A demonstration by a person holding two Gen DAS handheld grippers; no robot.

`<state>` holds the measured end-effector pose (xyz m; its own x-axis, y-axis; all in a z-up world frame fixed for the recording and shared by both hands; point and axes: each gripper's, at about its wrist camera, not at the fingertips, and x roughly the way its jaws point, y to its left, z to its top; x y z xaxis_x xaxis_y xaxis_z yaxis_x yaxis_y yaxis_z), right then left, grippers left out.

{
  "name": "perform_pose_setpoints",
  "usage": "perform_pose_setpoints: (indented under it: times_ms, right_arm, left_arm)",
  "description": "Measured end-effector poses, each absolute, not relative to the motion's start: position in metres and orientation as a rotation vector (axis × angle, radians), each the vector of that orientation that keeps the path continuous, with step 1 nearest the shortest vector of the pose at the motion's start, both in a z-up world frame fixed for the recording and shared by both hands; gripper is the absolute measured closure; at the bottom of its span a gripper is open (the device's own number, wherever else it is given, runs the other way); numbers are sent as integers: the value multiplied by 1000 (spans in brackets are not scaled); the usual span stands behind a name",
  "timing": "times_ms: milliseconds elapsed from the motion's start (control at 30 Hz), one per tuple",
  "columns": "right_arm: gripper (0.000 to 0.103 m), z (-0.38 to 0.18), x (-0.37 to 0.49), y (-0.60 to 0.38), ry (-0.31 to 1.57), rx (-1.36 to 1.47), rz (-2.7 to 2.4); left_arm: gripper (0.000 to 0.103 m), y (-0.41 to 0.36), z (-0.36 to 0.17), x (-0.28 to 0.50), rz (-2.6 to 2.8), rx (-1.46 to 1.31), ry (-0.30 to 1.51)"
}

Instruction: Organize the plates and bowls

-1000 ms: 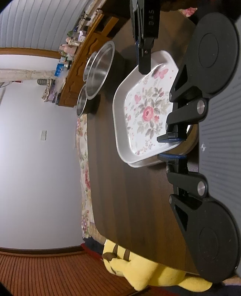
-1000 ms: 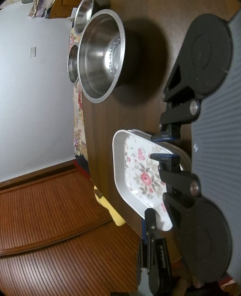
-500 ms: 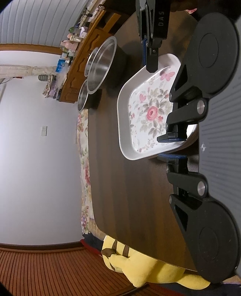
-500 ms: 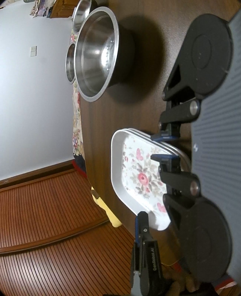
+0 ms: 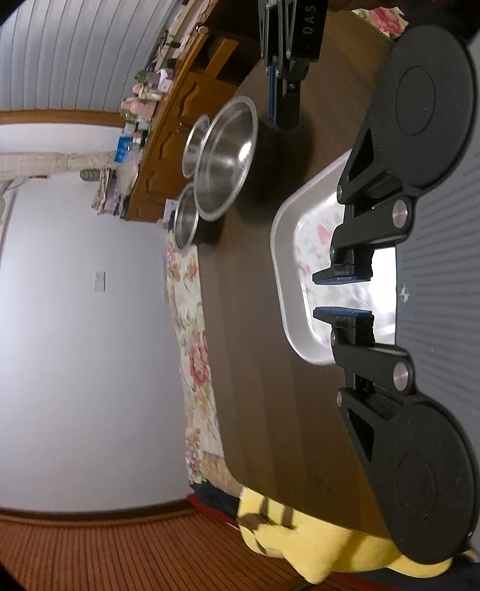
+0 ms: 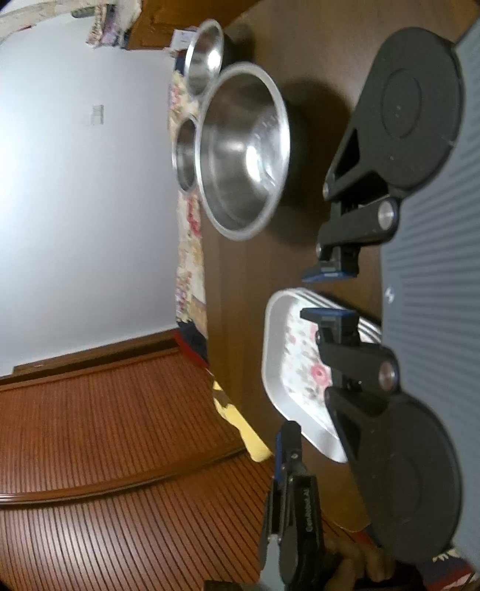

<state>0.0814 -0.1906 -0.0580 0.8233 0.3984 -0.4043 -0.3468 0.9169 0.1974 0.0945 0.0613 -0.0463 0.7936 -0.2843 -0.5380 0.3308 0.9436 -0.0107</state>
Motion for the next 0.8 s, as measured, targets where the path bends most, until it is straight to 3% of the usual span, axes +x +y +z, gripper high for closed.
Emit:
perform_pose_setpoints:
  times_ms: [167,533,567,667,800]
  right_arm:
    - [87,-52,84,-217,422,113,351]
    - [87,-47,107,-264,361,99,257]
    - [85,-48,111,-267,361,106,252]
    - [60,-51,121,-276,356,119,237]
    - [56,-58,135,-284,350,111,226]
  left_arm:
    - [85,34,-34,110,-393,107,536]
    - [65,-20,-23,160,-472,112,526]
    - [64,-24,-24,166,-473,109,531]
    - [61,-35,-27,175,-471,108,540]
    - [58,-48,-31,186,-461,102,552]
